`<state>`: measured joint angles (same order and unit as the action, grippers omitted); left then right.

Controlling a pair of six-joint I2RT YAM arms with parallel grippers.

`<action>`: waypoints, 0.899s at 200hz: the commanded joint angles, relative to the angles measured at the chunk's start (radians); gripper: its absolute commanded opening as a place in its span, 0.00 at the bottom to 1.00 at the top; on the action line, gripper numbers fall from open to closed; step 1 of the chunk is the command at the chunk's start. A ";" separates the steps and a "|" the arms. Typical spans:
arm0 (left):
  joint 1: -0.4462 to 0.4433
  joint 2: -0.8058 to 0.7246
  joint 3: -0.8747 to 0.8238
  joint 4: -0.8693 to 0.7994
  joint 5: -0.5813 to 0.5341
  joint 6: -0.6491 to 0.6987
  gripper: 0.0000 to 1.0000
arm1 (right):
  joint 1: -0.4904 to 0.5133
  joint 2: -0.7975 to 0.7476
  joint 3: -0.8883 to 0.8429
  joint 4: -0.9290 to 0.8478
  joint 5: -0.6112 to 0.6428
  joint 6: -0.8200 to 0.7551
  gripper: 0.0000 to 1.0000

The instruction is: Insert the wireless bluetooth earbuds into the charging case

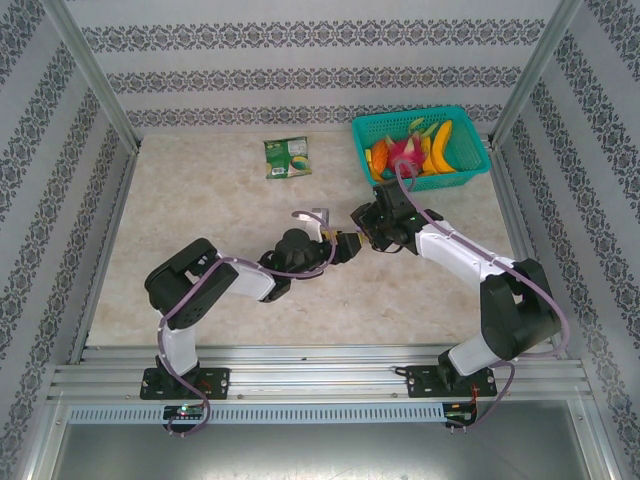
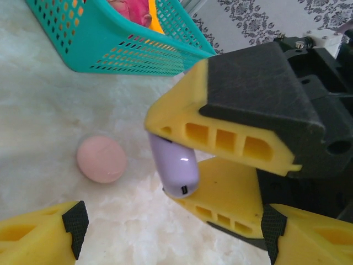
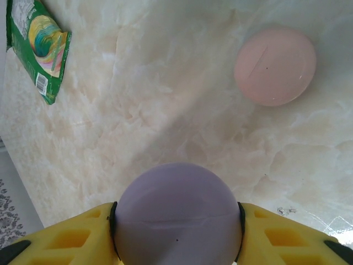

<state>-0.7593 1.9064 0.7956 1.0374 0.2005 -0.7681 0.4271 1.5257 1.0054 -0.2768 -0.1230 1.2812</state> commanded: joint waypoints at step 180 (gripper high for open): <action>-0.015 0.177 0.145 0.133 -0.043 -0.067 0.57 | -0.022 -0.035 -0.035 0.049 -0.049 0.061 0.38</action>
<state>-0.7597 2.0552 0.9176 1.1053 0.1837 -0.8181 0.4202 1.5269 0.9916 -0.2386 -0.1532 1.3220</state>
